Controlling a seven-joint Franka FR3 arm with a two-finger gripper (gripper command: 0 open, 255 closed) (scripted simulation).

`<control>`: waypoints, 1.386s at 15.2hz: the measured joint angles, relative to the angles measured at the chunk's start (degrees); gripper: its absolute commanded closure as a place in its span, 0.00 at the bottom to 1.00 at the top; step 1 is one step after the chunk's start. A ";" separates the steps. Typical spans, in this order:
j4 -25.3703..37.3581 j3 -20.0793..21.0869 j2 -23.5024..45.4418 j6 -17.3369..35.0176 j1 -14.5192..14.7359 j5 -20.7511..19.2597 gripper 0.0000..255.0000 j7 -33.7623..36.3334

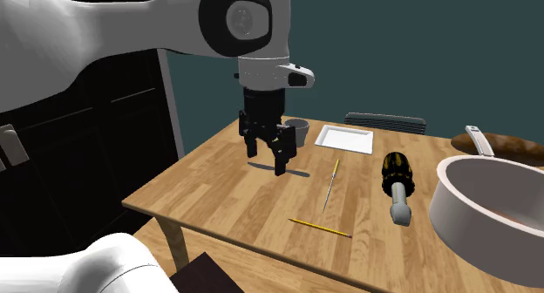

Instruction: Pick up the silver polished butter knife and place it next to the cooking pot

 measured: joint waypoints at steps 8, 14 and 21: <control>-2.40 7.90 4.90 7.86 -1.19 5.23 0.00 14.51; -1.47 15.92 13.03 16.08 -2.80 8.69 0.00 29.28; 4.64 24.48 26.95 24.70 -5.88 7.90 0.00 47.19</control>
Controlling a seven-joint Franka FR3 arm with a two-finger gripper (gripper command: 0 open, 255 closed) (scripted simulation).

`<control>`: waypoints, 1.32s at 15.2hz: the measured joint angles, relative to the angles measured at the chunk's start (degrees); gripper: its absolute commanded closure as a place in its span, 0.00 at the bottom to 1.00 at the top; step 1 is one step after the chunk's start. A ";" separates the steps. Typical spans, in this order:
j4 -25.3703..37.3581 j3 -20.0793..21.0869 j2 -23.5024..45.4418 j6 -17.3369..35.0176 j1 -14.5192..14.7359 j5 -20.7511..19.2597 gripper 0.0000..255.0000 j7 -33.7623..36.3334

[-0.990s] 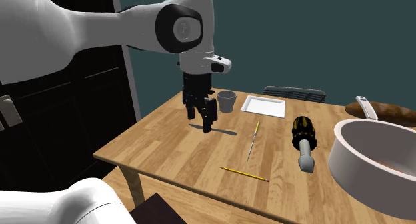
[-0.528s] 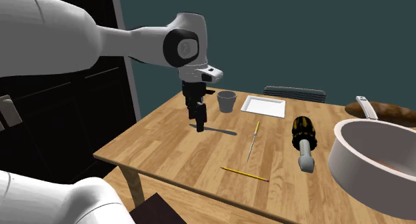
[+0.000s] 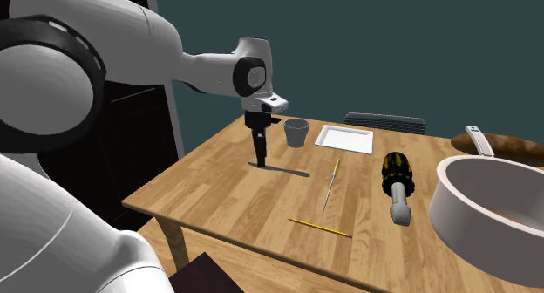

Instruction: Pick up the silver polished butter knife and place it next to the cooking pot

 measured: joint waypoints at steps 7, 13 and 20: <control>9.32 5.66 16.77 6.44 -2.19 -7.48 0.00 19.27; 21.20 5.60 31.62 7.25 -0.20 -16.22 0.00 34.97; 29.49 2.99 42.44 8.59 3.06 -21.71 0.00 43.79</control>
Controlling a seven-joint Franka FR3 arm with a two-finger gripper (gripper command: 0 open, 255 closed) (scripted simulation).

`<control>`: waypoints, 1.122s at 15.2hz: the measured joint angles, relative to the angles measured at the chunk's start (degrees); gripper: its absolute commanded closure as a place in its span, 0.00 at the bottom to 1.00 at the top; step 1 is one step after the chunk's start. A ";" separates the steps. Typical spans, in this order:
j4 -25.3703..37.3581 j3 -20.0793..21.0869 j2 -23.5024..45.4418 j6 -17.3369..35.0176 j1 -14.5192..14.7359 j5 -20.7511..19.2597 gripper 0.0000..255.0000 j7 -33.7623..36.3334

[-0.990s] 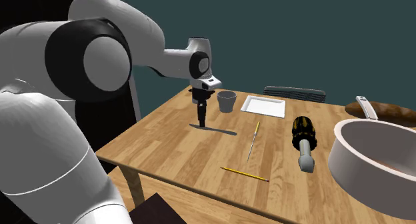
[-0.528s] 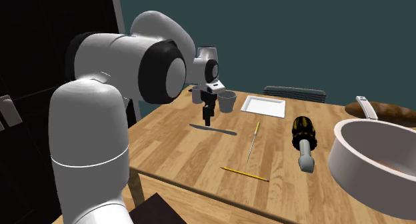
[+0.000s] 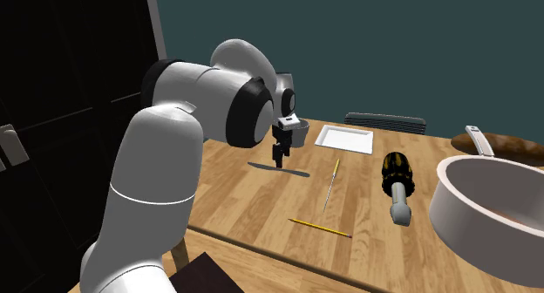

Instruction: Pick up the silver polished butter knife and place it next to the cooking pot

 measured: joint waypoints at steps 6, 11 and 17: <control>-1.36 -0.56 1.58 2.78 0.16 -1.01 0.00 0.67; -1.35 -0.58 1.69 2.88 0.21 -1.08 1.00 0.73; -1.35 -0.58 1.69 2.88 0.21 -1.08 1.00 0.73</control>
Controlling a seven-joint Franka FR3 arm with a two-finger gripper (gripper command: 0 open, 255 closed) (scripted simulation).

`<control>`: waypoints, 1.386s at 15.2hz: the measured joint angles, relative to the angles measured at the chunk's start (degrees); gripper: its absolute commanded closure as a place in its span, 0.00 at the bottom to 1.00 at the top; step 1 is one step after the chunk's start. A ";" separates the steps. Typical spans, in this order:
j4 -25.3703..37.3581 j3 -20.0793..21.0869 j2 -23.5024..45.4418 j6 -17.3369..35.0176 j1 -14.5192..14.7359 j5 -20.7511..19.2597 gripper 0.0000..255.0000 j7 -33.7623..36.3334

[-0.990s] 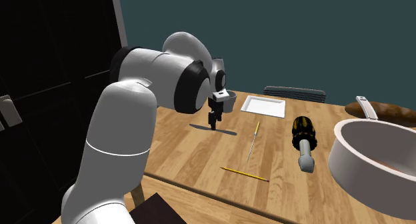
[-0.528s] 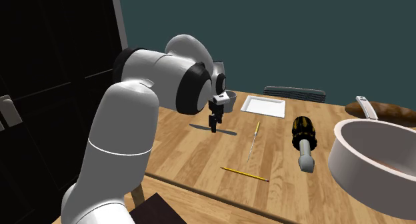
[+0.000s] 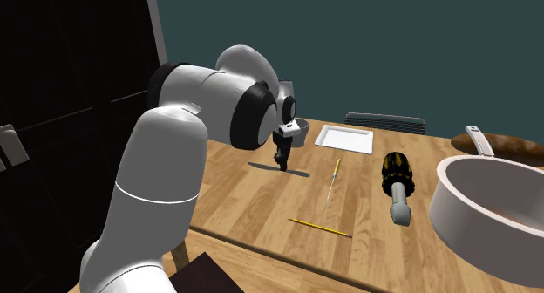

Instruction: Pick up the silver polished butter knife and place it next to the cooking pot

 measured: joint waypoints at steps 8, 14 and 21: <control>0.80 0.35 -1.06 -1.73 -0.12 0.66 1.00 -0.37; 3.32 0.88 -2.79 -5.72 -0.43 1.87 1.00 -1.42; 6.57 1.37 -4.38 -10.33 -0.47 2.95 1.00 -2.23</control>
